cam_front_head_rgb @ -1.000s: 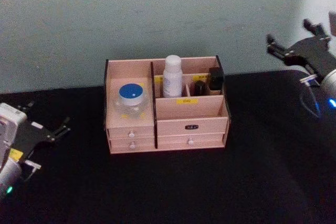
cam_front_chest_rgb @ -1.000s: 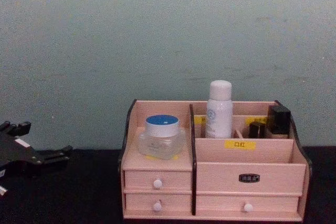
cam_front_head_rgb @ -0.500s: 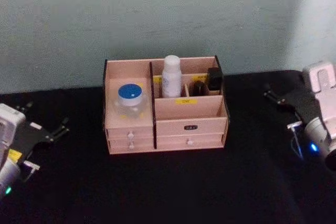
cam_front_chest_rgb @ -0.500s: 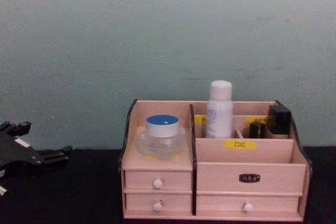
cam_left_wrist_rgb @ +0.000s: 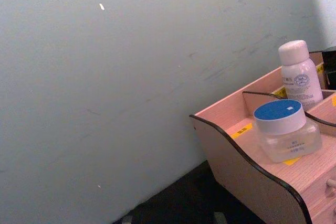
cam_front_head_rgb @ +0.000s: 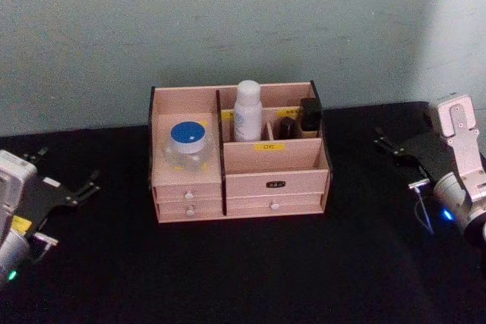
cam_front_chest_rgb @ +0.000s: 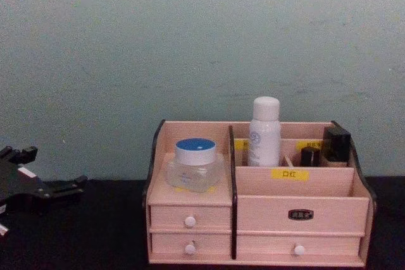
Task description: Pick up the facial cleanser and watermelon frost from the table and place them into the tiered storage box.
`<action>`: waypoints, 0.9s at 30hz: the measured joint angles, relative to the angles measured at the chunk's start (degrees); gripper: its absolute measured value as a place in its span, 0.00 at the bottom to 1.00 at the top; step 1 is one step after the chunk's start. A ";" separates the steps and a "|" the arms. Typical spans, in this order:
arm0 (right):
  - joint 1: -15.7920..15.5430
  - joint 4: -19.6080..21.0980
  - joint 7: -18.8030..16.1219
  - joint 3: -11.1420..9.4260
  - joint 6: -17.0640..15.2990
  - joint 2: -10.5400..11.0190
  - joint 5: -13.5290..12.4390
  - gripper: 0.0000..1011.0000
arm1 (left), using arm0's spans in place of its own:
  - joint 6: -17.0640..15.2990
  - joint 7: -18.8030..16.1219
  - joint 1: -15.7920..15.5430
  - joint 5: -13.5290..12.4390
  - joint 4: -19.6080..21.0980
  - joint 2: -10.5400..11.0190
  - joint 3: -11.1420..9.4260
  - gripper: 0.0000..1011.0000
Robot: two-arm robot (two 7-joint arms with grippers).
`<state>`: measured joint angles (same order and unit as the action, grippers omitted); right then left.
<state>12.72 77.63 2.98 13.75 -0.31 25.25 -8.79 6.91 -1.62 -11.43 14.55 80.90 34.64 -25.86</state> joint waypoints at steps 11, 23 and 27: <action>0.01 0.07 0.12 0.01 -0.08 0.09 -0.04 0.99 | 0.00 0.00 0.00 0.00 0.00 0.00 0.00 0.99; 0.07 0.14 0.21 0.02 -0.08 0.16 -0.07 0.99 | 0.00 0.00 0.00 0.00 0.00 0.00 0.00 0.99; 0.08 0.15 0.23 0.01 -0.08 0.18 -0.07 0.99 | 0.00 0.00 0.00 0.00 0.00 0.00 0.00 0.99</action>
<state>12.80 77.78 3.21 13.76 -0.39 25.42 -8.86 6.91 -1.62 -11.43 14.55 80.90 34.64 -25.86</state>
